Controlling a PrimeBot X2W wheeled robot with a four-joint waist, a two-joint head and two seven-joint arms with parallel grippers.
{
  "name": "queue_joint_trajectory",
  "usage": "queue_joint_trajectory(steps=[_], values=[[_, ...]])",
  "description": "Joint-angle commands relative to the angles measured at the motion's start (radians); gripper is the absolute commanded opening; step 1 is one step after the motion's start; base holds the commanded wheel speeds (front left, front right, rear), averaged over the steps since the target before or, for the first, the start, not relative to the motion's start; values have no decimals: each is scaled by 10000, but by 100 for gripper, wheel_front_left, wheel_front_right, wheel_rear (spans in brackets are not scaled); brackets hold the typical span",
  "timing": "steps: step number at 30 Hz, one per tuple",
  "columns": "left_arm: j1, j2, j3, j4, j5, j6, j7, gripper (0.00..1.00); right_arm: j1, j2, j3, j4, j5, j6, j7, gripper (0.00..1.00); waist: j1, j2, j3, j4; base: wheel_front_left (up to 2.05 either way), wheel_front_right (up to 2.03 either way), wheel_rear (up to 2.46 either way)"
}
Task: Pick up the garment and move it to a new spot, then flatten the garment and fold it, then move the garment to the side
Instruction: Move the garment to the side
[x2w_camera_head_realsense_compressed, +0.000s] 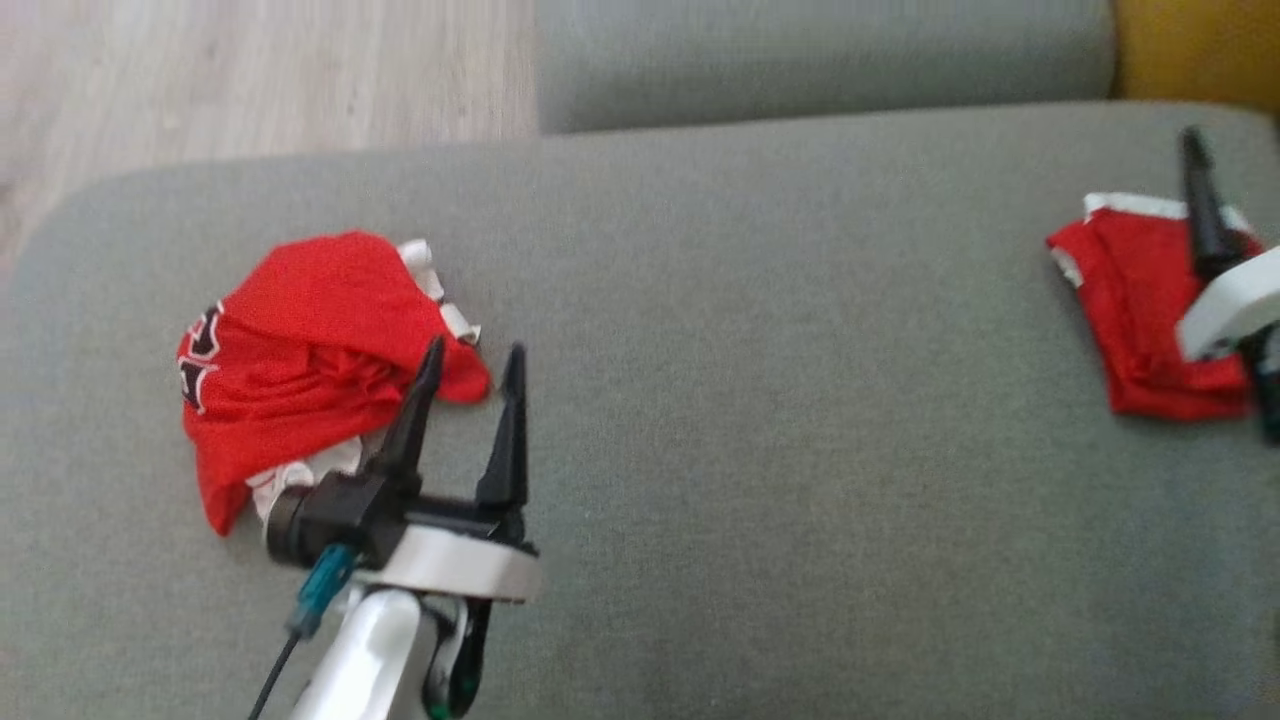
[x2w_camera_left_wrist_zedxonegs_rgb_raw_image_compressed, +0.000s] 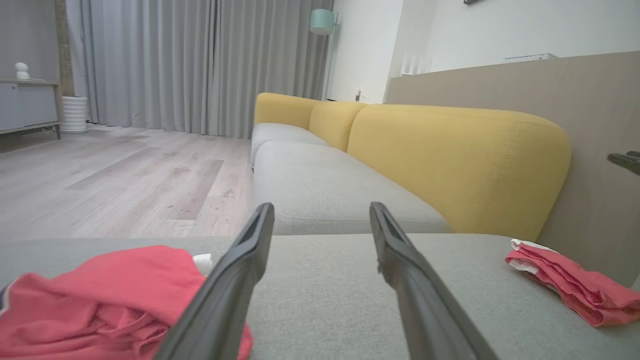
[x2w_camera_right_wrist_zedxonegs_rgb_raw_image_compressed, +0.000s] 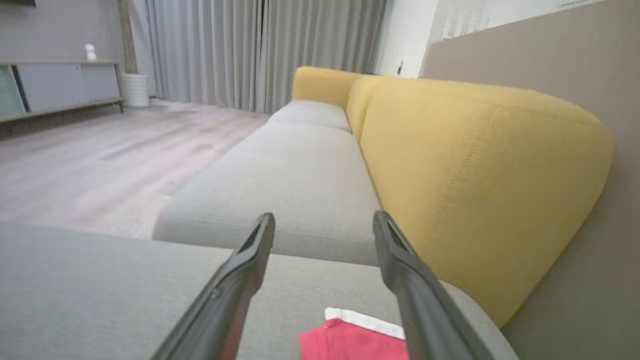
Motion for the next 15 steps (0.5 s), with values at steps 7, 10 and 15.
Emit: queue_joint_trajectory(steps=[7,10,15], values=[[494,261,820,-342,-43,41,-51,100,1632,2146,-947,-2773,2,-7,-30,100,2,0,-1064,-27,0,0,0],[714,260,917,-358,-38,7,-51,100,2475,3019,-1173,-3484,-318,-7,7,100,2,0,-1140,-27,0,0,0],[954,232,1102,-234,-32,-38,-51,100,3902,3963,-1416,-3958,-845,-7,-391,100,2,0,-1213,-69,0,0,0]])
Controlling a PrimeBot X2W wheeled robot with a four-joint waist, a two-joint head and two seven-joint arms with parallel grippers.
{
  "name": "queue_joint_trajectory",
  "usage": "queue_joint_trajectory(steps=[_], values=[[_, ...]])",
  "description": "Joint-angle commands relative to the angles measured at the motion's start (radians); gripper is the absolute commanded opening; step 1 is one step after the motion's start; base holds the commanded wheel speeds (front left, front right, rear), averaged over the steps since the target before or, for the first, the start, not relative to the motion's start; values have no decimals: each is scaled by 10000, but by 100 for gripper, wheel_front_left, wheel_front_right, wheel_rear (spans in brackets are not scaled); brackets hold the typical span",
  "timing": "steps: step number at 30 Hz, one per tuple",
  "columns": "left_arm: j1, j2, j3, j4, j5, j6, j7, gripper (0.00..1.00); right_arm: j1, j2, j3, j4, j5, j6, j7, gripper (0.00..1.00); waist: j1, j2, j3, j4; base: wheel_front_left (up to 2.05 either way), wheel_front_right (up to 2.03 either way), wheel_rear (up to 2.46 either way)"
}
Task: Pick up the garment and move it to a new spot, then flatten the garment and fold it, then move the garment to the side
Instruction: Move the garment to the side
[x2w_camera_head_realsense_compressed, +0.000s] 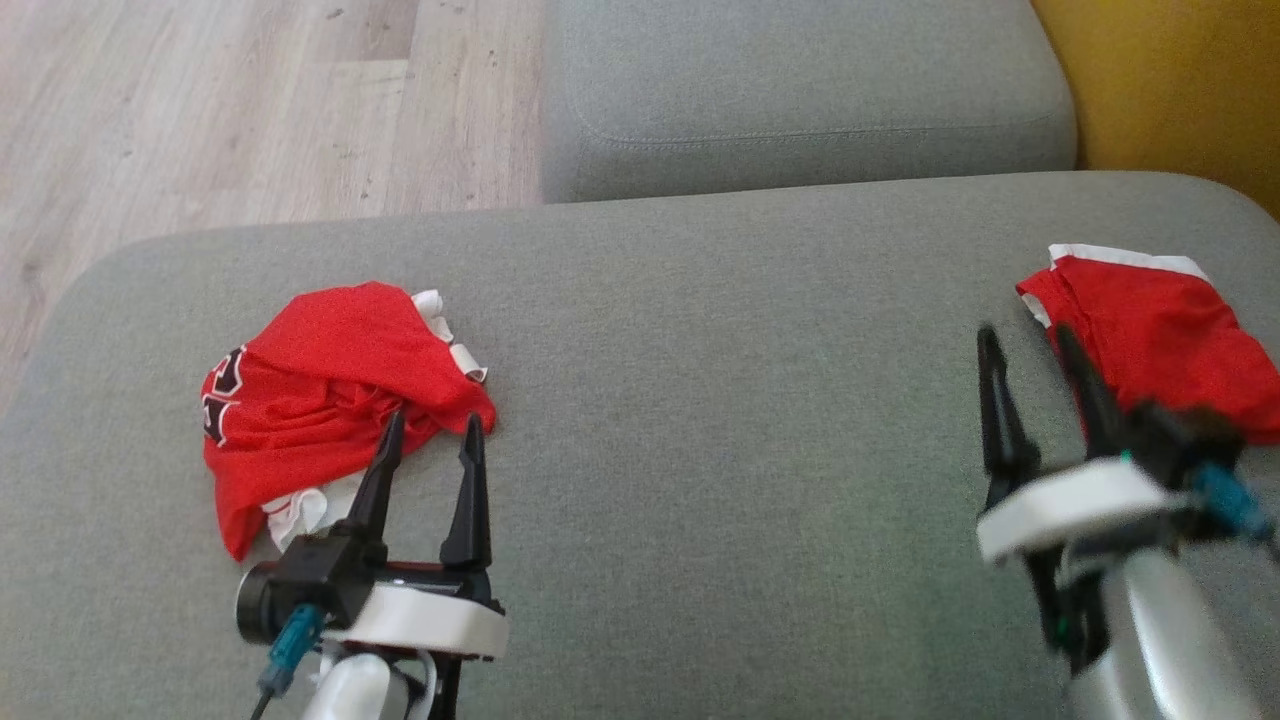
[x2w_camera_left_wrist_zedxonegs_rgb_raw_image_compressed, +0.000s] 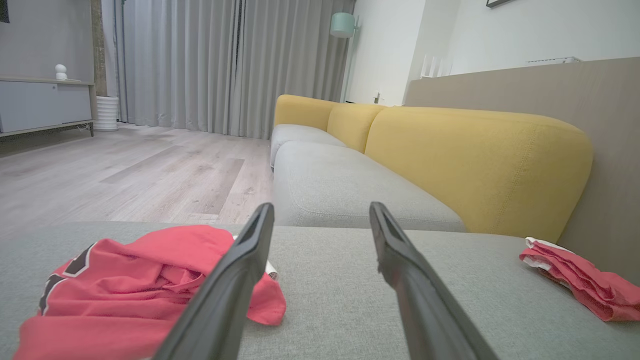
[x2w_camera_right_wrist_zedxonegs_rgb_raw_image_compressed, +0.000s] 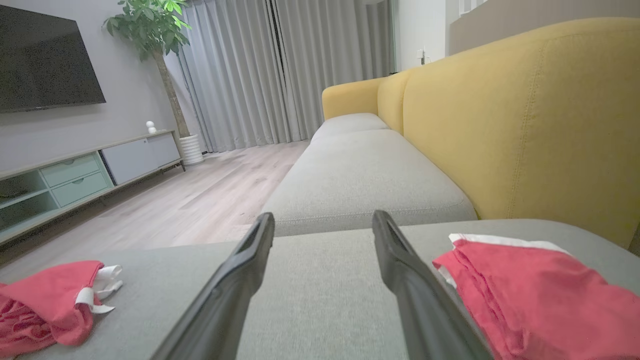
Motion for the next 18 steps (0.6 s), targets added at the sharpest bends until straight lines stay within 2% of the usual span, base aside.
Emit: queue_joint_trajectory(steps=[1,5,9,18], values=[[-280,70,414,-288,-49,-30,-51,100,-188,22,152,-420,-86,-7,-181,100,1,-1,-15,-13,0,0,0],[-80,-13,608,-203,-38,-69,-51,100,865,190,169,-441,-333,-7,-776,100,1,-1,-96,-43,0,0,0],[122,-83,821,-143,25,-144,-51,100,1599,208,270,-528,47,-7,-1128,100,1,-1,-143,-44,0,0,0],[434,-190,1184,-127,267,-296,-51,100,2262,212,269,-922,44,-7,-1293,100,1,-1,-133,-99,0,0,0]])
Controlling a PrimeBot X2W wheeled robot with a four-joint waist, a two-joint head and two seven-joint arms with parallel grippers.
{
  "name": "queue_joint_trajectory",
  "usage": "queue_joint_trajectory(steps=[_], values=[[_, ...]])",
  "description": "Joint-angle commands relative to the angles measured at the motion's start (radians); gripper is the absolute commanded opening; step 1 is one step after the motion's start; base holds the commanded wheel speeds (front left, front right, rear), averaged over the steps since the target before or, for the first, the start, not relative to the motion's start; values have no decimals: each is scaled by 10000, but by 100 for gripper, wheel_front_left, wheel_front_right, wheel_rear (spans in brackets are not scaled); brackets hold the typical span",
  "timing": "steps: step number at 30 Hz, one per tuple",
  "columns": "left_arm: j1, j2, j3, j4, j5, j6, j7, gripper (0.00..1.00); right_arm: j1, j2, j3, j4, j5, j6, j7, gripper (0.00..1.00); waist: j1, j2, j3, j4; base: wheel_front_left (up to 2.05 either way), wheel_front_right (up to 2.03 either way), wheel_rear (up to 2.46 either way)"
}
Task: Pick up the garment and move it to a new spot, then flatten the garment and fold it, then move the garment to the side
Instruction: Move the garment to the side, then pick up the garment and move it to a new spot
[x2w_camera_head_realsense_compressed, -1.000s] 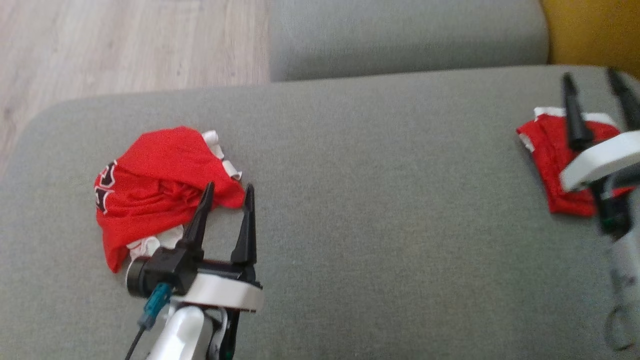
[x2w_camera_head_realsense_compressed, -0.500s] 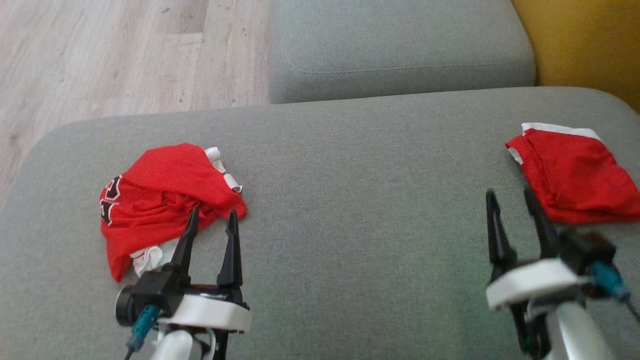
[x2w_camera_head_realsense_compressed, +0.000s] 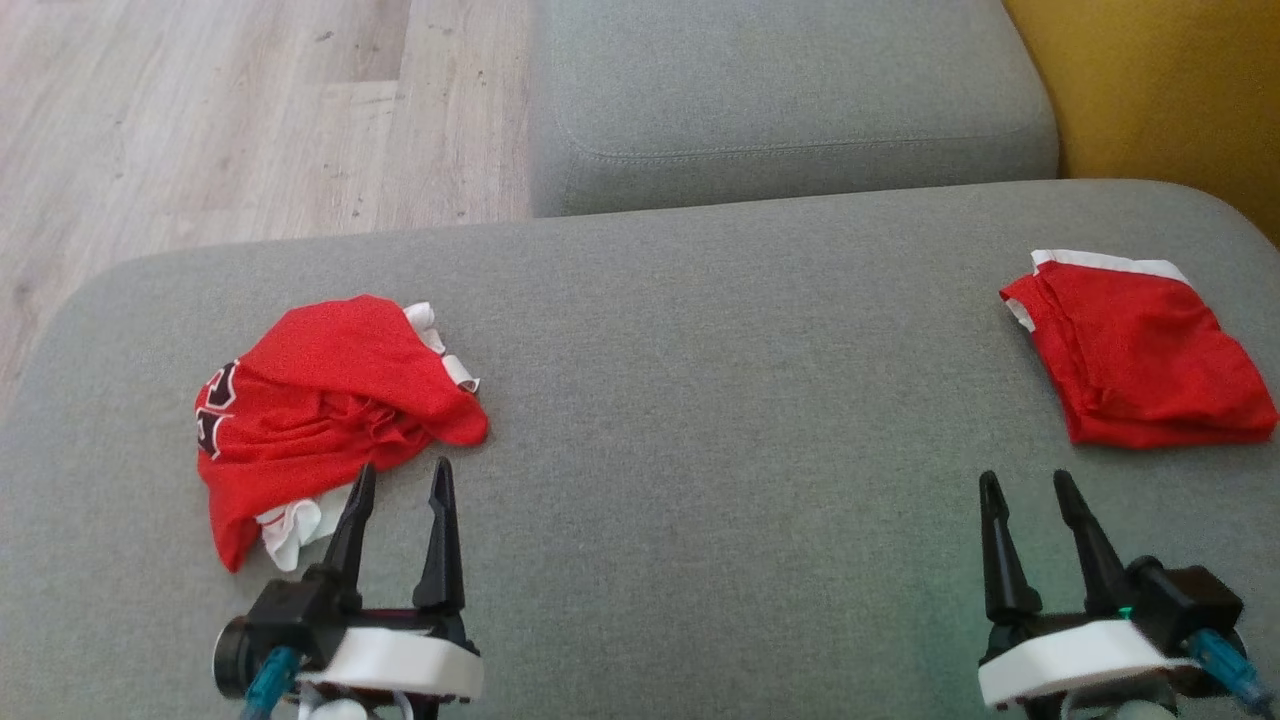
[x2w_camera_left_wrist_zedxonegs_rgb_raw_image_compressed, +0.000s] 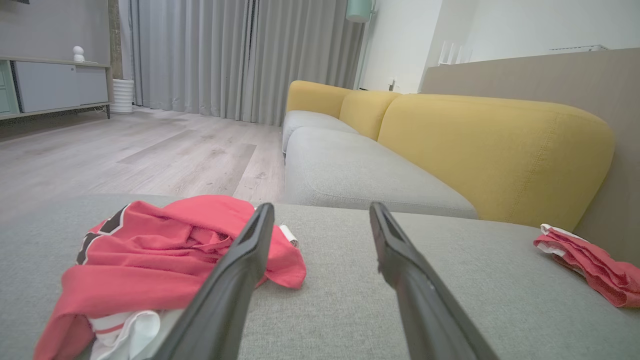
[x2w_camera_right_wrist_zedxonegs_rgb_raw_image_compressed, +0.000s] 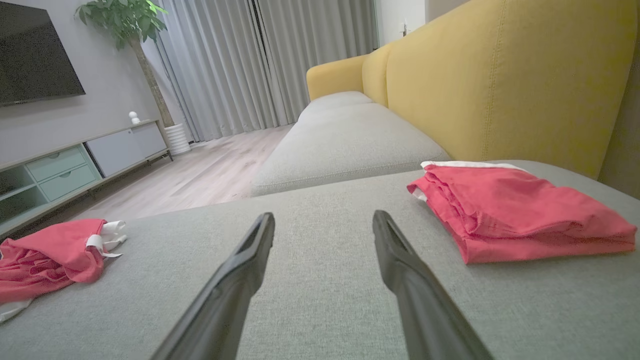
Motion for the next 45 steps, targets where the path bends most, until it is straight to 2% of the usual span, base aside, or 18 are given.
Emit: queue_joint_trajectory(steps=[1,11,17,24,27,35,40,45], values=[[-254,-22,427,-270,71,-30,-51,100,-299,-26,197,-482,-3,-7,-131,100,0,-1,11,2,0,0,0],[-293,-55,440,73,114,-24,-51,100,-217,-25,157,-999,78,-7,-136,100,0,-1,17,97,0,0,0],[-405,-58,318,205,251,-14,-51,100,-148,-25,313,-1048,175,-7,-136,100,0,-1,30,410,0,0,0],[-501,6,403,778,704,362,-51,100,-80,-24,635,-1048,346,-7,-137,100,0,-1,-27,1282,0,0,0],[-591,142,404,919,879,395,-51,100,-55,-24,885,-1015,472,-7,-137,100,0,-1,-62,1874,0,0,0],[-631,319,427,783,1042,427,-51,100,-69,-24,1239,-930,738,-7,-137,100,0,-1,-108,2842,0,0,0],[-621,416,365,719,1100,373,-51,100,-87,-24,1372,-891,822,-7,-137,100,0,-1,-126,3123,0,0,0],[-939,782,225,765,1275,198,72,100,-136,-24,1476,-876,821,-7,-137,100,0,-1,-13,3064,0,0,0]])
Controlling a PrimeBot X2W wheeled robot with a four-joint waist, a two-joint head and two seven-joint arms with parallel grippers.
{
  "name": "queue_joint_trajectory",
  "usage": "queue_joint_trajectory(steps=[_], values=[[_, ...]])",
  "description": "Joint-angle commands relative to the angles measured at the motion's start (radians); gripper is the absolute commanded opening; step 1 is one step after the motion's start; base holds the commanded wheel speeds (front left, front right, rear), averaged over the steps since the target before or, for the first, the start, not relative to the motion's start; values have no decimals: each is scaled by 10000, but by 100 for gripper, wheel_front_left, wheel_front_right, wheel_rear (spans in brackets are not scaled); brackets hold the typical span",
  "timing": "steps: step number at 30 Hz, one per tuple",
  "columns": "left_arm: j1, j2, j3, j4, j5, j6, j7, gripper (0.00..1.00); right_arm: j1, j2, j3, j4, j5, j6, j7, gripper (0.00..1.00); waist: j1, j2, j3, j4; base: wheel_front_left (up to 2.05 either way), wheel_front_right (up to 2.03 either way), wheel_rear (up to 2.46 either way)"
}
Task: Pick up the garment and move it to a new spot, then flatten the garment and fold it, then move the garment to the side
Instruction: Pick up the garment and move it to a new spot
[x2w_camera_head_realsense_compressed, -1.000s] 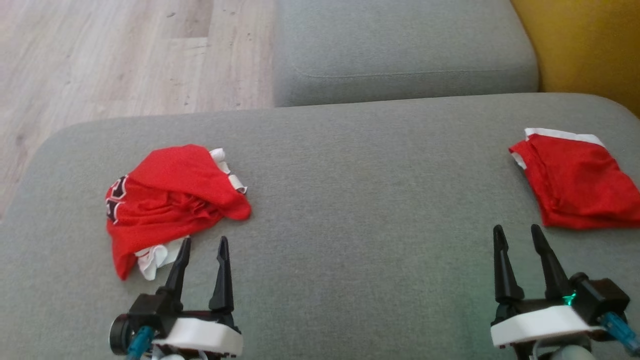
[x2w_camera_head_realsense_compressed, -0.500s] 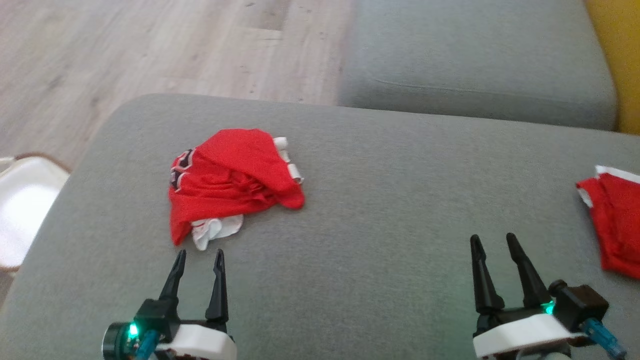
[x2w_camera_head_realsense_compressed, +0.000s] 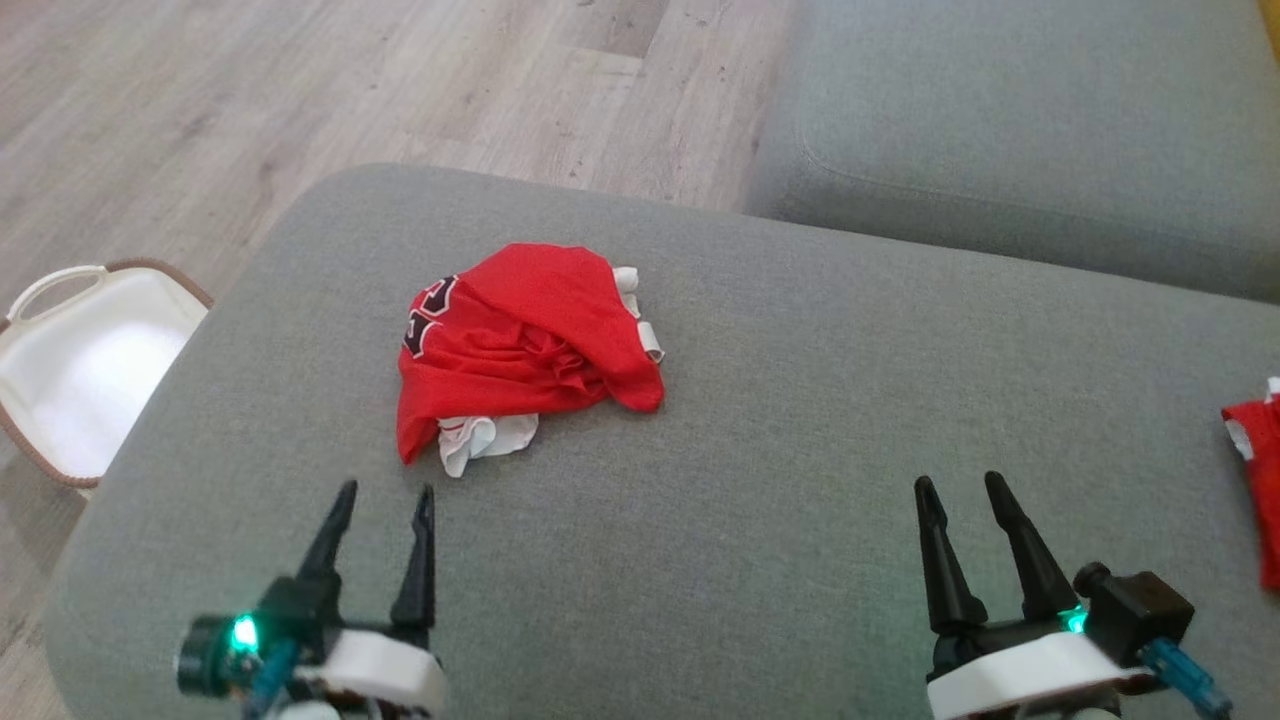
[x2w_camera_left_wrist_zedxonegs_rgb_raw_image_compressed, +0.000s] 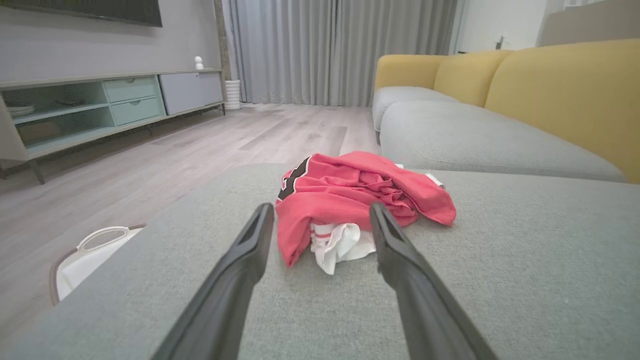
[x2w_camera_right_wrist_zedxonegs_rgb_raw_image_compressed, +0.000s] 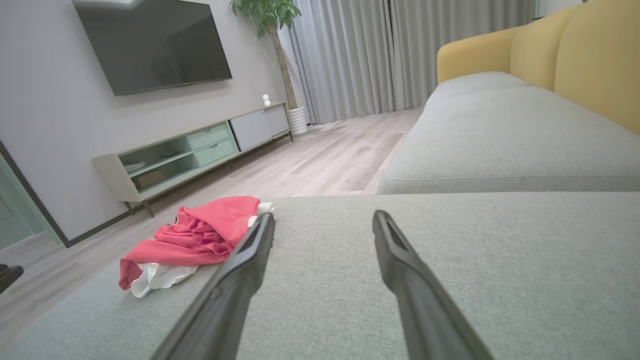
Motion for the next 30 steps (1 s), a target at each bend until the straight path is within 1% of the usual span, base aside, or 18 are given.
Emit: queue_joint_trajectory(steps=[1,2,5,7,9,11,12,13,14,18,20,22,25,27,30], values=[[-912,241,283,-322,74,-99,52,100,-365,-45,226,-256,-13,-7,-108,100,0,0,82,-89,0,0,0],[-1274,540,283,-289,140,-237,334,100,-410,-45,223,-253,-57,-7,-108,100,0,0,209,-218,0,0,0],[-2064,968,227,-198,34,-740,1072,100,-495,-45,191,-303,-164,-7,-108,100,0,0,538,-447,0,0,0],[-2794,1231,146,13,-233,-1090,1844,100,-631,-45,123,-374,-236,-7,-108,100,0,0,884,-606,0,0,0],[-3669,1658,-138,259,-310,-1308,2609,100,-835,-45,113,-455,-362,-7,-108,100,0,0,1284,-800,0,0,0],[-4623,2116,-690,546,-427,-1422,3336,100,-1074,-45,93,-543,-468,-7,-108,100,0,0,1673,-997,0,0,0],[-5081,2357,-1179,680,-568,-1438,3713,100,-1197,-45,99,-583,-515,-7,-108,100,0,0,1875,-1109,0,0,0],[-6000,2948,-2526,796,-1120,-1446,4319,100,-1443,-45,118,-674,-588,-7,-108,100,0,0,2255,-1320,0,0,0],[-6000,2948,-2526,796,-1120,-1446,4319,100,-1443,-45,118,-674,-588,-7,-108,100,0,0,2255,-1320,0,0,0],[-7570,4202,-5133,952,-2595,-1450,5317,100,-1861,-45,166,-804,-665,-7,-108,100,0,0,2868,-1751,0,0,0],[-8257,4717,-6196,951,-3297,-1451,5586,100,-2028,-45,185,-862,-665,-7,-108,100,0,0,3153,-1961,0,0,0],[-8861,5096,-7133,960,-3779,-1451,5654,100,-2151,-45,181,-895,-670,-7,-109,100,0,0,3351,-2129,0,0,0],[-9591,5432,-8138,1208,-4177,-1452,5437,100,-2290,-45,205,-924,-704,-7,-109,100,0,0,3584,-2361,0,0,0],[-9921,5475,-8595,1514,-4411,-1452,5198,100,-2362,-45,206,-933,-724,-7,-109,100,0,0,3678,-2481,0,0,0],[-10196,5386,-9187,1963,-4813,-1452,4882,100,-2439,-45,193,-947,-721,-7,-109,100,0,0,3763,-2626,0,0,0]])
